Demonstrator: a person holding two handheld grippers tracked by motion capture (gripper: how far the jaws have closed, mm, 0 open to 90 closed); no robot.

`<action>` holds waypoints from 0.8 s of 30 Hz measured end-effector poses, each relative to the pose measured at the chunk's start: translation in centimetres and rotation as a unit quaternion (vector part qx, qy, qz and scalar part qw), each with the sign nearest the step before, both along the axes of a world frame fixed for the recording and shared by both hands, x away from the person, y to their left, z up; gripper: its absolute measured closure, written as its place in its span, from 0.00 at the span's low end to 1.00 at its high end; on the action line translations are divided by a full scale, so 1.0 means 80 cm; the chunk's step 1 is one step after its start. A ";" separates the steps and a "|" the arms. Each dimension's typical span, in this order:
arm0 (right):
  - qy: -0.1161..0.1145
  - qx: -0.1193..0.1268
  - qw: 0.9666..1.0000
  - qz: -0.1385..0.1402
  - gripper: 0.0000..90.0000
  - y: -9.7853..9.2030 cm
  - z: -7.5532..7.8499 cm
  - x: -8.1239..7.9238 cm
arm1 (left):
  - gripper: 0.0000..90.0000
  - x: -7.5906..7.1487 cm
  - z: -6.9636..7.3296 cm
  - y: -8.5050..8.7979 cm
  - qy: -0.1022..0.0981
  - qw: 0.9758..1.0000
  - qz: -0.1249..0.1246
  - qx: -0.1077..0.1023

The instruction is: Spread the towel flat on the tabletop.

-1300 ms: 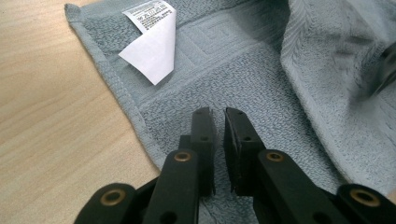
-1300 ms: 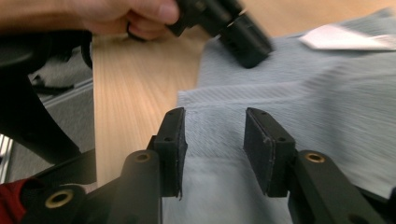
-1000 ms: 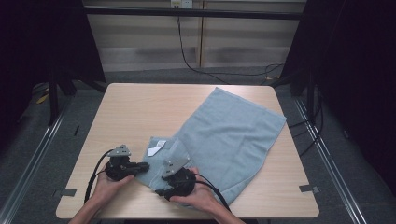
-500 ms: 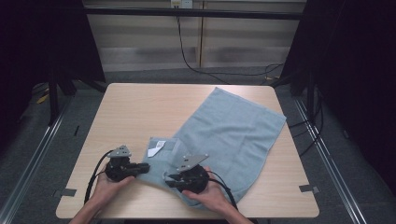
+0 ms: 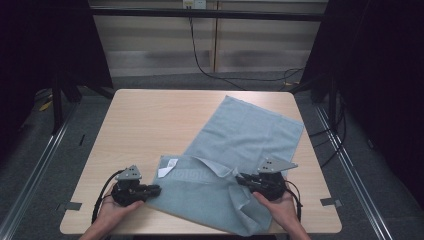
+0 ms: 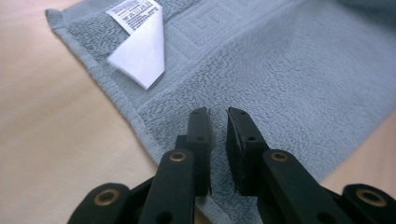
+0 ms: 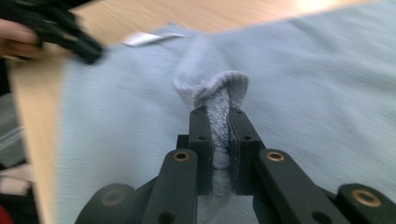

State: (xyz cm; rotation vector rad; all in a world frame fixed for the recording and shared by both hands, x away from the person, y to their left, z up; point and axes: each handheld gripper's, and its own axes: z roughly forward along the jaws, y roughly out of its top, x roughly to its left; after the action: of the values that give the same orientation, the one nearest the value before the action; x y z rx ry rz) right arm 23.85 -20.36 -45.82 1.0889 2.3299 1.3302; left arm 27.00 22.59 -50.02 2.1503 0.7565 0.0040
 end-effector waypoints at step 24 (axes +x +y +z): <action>0.038 -0.026 0.996 -0.074 0.98 -0.056 -0.034 0.034 | 0.66 0.107 0.003 -0.002 -0.006 0.997 0.076 -0.017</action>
State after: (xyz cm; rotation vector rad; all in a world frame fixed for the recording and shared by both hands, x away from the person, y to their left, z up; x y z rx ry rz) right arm 26.60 -24.80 -48.56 1.2899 2.2717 1.1867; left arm 35.58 22.39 -49.75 2.0545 0.9043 0.0827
